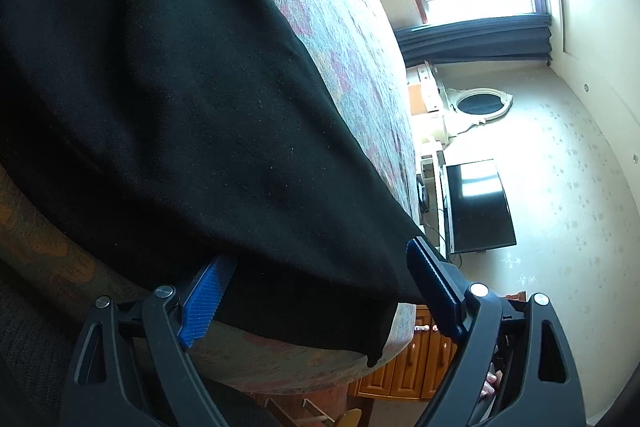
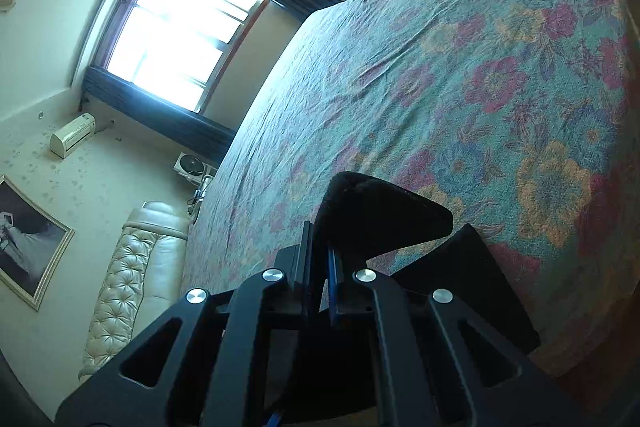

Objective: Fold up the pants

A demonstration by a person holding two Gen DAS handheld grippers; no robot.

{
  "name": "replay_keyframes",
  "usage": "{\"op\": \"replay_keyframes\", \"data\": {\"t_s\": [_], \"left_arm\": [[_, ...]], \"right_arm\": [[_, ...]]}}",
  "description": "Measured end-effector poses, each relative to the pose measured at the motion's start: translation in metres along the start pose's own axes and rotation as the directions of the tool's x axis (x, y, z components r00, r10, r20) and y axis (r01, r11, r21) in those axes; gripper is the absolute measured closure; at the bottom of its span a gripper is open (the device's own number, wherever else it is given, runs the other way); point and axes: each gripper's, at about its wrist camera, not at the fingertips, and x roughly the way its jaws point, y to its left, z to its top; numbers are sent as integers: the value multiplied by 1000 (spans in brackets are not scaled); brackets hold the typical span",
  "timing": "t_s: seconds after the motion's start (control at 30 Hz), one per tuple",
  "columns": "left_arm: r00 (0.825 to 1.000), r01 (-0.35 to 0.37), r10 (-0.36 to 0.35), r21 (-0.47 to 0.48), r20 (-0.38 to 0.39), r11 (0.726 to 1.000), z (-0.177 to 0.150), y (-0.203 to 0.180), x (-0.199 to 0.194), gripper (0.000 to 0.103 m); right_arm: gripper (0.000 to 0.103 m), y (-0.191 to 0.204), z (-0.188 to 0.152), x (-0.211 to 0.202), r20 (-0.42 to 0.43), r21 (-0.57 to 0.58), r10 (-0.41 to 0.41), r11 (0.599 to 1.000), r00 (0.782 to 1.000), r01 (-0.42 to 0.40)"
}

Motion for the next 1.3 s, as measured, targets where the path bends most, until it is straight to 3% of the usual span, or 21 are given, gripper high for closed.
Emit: {"op": "replay_keyframes", "data": {"t_s": [0.07,0.1,0.13,0.17,0.2,0.23,0.37,0.47,0.57,0.73,0.8,0.83,0.93,0.97,1.03,1.07,1.1,1.3], "left_arm": [[1000,0,1,-27,19,1000,2,4,0,19],[1000,-9,10,-40,22,999,3,6,-1,24],[999,-37,38,-35,9,999,6,8,0,45],[997,-72,72,-15,-16,997,8,7,3,72],[995,-94,94,3,-35,996,10,8,5,82],[995,-92,92,7,-39,996,10,10,5,85],[996,-84,84,-1,-34,996,9,14,-1,86],[996,-89,90,52,-18,995,8,3,-8,86],[995,-95,97,65,-23,993,2,-4,-11,86],[985,-160,161,21,-63,987,-6,11,-6,86],[984,-168,171,58,-58,984,-7,6,-7,86],[982,-174,178,68,-57,982,-7,5,-8,86],[982,-171,174,46,-68,984,-7,5,-7,86],[982,-175,178,45,-70,983,-7,5,-8,86],[979,-187,190,48,-67,981,-4,1,-8,86],[978,-193,196,50,-65,980,-4,0,-8,86],[978,-196,199,51,-66,979,-2,-4,-5,86],[976,-205,208,57,-65,977,-3,-7,-1,86]], "right_arm": [[97,5,0,-4,-1,-17,9,1000,1000,-9],[97,7,0,-6,-4,-24,10,1000,1000,-10],[97,6,-1,-8,-4,-24,11,1000,1000,-11],[97,5,-1,-9,-4,-20,11,1000,1000,-11],[97,3,-1,-10,-8,-21,11,1000,1000,-11],[97,0,-2,-10,-13,-23,8,1000,1000,-8],[97,-17,-5,-7,-40,-5,-14,1000,999,14],[97,-21,-6,-8,-30,13,19,1000,999,-19],[97,-14,-9,-17,-14,-53,23,998,1000,-24],[97,-46,-34,-20,-94,-82,-93,993,991,85],[97,-66,-46,-19,-138,-82,-154,986,978,144],[95,-76,-51,-18,-169,-72,-168,985,971,158],[74,-101,-60,-15,-276,-2,-179,983,944,185],[74,-104,-59,-17,-283,-5,-193,980,940,199],[67,-105,-49,-26,-242,-24,-216,976,946,217],[56,-106,-41,-30,-215,-20,-214,976,953,215],[52,-108,-31,-32,-200,-7,-196,980,960,199],[50,-117,13,2,-201,27,-72,997,977,79]]}}
